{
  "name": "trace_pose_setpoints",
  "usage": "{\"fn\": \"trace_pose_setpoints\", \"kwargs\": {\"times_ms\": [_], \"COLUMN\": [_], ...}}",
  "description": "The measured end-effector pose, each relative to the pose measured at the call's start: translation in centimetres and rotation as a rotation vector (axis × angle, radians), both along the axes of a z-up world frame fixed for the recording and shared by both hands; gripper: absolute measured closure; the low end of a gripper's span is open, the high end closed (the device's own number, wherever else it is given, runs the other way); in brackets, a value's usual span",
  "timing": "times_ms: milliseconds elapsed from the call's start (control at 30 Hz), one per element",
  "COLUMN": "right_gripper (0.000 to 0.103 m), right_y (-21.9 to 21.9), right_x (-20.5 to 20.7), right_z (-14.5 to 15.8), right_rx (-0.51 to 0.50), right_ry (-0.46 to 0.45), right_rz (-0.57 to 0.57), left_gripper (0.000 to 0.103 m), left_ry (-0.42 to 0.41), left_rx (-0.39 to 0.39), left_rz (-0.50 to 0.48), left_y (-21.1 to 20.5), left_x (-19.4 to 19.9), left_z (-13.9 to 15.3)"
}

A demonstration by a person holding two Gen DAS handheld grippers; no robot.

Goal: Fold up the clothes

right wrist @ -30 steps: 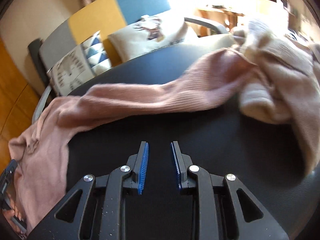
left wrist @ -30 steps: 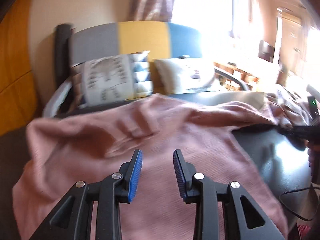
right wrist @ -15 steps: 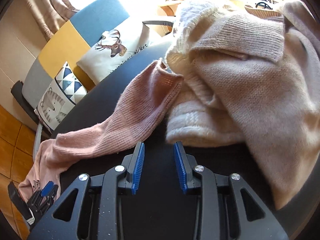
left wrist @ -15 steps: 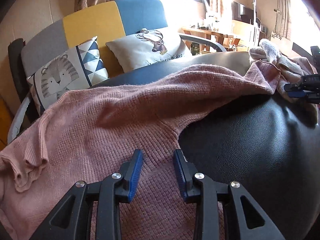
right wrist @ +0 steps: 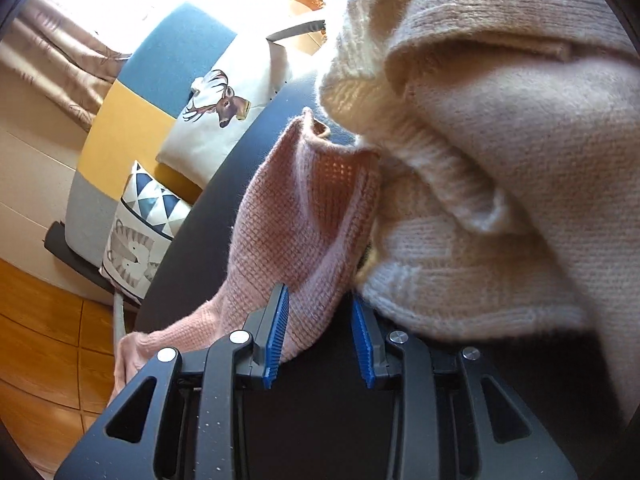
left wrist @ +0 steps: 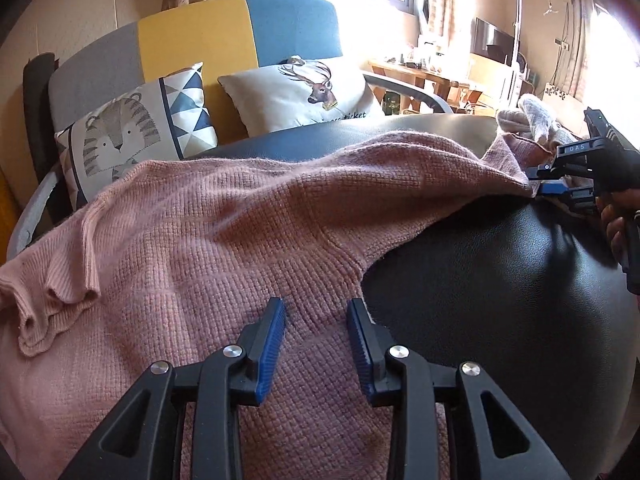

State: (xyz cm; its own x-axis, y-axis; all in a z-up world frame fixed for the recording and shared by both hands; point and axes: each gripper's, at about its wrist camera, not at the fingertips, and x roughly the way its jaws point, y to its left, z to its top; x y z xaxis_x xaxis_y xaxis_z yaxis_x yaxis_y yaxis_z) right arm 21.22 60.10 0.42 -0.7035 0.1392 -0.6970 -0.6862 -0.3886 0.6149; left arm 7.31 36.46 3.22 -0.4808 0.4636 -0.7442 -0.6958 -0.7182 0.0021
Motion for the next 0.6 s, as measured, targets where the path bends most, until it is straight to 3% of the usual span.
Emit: {"fn": "trace_pose_setpoints", "kwargs": {"times_ms": [33,367,467,600], "right_gripper": [0.096,0.101,0.101,0.100], "right_y": [-0.1,-1.7,-2.1,-3.5], "right_x": [-0.2,1.3,1.5,0.4], "right_z": [0.5,8.8,10.7,9.5], "right_rx": [0.020,0.244,0.334,0.362], "right_ry": [-0.005,0.042,0.008,-0.120], "right_rz": [0.007,0.016,0.018,0.104], "left_gripper": [0.070,0.070,0.070,0.070], "left_ry": [-0.002,-0.056,-0.076,-0.072], "left_rx": [0.003,0.060,0.080,0.080], "left_rz": [0.000,-0.011,-0.011,-0.017], "left_y": [0.0,-1.3,-1.8,-2.0], "left_x": [0.0,-0.1,0.0,0.3], "left_z": [0.0,-0.1,-0.1,-0.1]}}
